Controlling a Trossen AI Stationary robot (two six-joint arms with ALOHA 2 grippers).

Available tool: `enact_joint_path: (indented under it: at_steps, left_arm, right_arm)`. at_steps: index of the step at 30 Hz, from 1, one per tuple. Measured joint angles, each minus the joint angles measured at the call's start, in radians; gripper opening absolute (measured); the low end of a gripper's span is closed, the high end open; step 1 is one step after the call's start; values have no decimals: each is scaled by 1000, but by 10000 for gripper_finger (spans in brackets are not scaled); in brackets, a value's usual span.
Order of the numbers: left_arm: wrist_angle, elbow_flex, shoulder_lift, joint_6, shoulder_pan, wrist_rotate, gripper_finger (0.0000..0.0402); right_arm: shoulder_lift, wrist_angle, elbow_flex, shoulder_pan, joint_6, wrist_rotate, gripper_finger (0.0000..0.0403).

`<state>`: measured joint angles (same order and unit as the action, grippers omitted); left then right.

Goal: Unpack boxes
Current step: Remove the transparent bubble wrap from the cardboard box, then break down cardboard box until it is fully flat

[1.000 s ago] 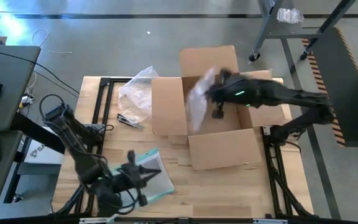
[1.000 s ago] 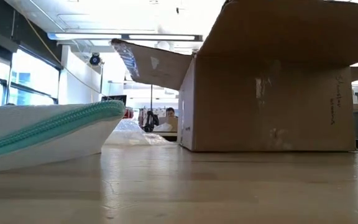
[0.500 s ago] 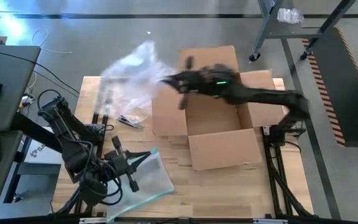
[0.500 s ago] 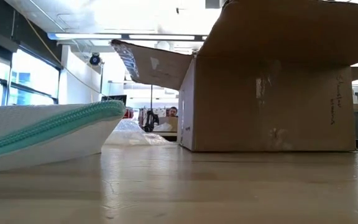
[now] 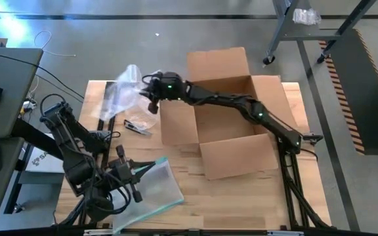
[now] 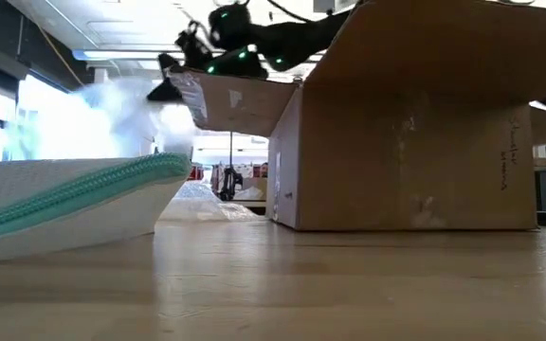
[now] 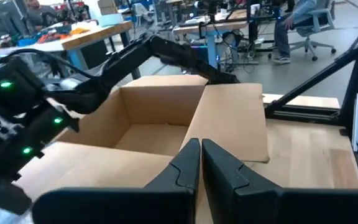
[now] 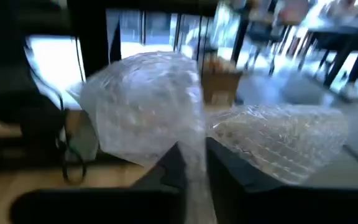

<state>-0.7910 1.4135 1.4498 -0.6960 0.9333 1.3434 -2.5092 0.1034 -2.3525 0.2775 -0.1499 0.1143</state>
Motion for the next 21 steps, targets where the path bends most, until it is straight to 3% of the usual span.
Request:
enact_joint_path:
  at_steps: [5,11,15,21]
  left_arm:
    - [-9,-41,0,-79,0,-7,0]
    - [-10,-76,1,-181,0,-32,0]
    - [-16,-93,1,-216,1,-34,0]
    - [-19,-93,2,-257,10,-61,0]
  right_arm:
    - [28,46,96,1,-26,-14,164]
    - [131,274,50,-7,-42,21,270]
    - [218,388,47,-43,-98,23,291]
    - [390,660,47,-134,-250,-44,285]
